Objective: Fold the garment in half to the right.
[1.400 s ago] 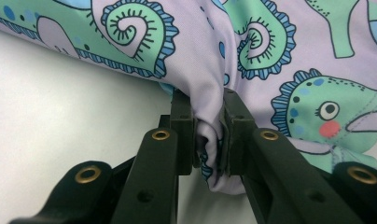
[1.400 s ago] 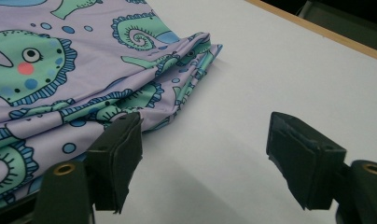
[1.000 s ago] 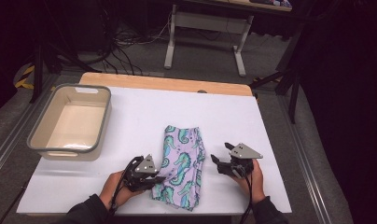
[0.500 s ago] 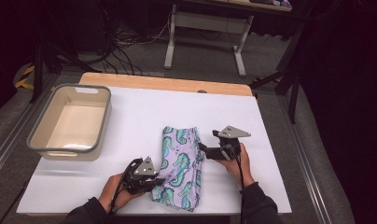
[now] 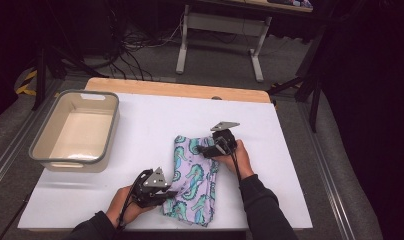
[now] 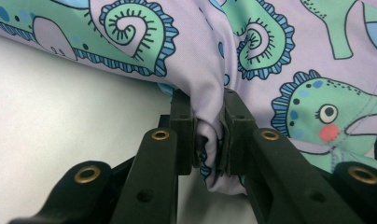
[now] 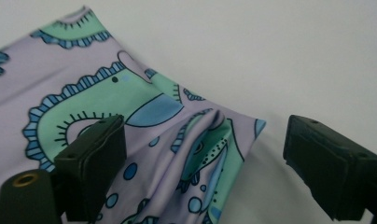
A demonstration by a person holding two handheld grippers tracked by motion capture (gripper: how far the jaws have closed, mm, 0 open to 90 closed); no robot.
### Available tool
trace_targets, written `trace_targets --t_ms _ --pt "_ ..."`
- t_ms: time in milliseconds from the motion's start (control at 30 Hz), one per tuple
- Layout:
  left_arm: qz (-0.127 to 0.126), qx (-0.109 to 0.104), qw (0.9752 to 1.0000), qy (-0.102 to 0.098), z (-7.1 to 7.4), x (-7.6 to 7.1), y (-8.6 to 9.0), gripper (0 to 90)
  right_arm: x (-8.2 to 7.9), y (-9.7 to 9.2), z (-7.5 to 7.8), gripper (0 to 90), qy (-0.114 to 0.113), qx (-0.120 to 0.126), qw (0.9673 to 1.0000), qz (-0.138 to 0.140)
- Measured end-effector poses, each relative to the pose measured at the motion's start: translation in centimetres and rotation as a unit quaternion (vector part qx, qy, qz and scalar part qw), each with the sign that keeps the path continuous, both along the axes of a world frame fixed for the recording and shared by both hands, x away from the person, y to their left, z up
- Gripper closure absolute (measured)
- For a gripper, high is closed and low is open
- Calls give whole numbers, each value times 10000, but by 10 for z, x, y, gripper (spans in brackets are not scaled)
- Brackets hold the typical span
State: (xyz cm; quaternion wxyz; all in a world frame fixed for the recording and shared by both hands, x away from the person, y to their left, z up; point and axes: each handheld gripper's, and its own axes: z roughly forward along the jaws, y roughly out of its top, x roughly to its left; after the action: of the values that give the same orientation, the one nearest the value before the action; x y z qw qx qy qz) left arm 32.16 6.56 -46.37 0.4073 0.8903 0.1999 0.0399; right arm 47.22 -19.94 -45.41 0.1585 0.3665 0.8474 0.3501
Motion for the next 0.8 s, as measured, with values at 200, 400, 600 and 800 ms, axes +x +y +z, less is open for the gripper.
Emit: trace_targets --t_ms 200,400,600,800 --pt "19 1 10000 11 0 0 0 782 6 5 -1 139 179 -63 9998 44" --pt "-1 -12 10000 -15 -1 -1 0 782 -5 8 0 173 341 63 9988 342" --pt "18 -22 10000 -3 -1 -1 0 781 -12 8 0 241 377 201 9974 576" --pt "19 -37 10000 3 -1 -1 0 781 -20 3 1 555 376 323 9966 652"
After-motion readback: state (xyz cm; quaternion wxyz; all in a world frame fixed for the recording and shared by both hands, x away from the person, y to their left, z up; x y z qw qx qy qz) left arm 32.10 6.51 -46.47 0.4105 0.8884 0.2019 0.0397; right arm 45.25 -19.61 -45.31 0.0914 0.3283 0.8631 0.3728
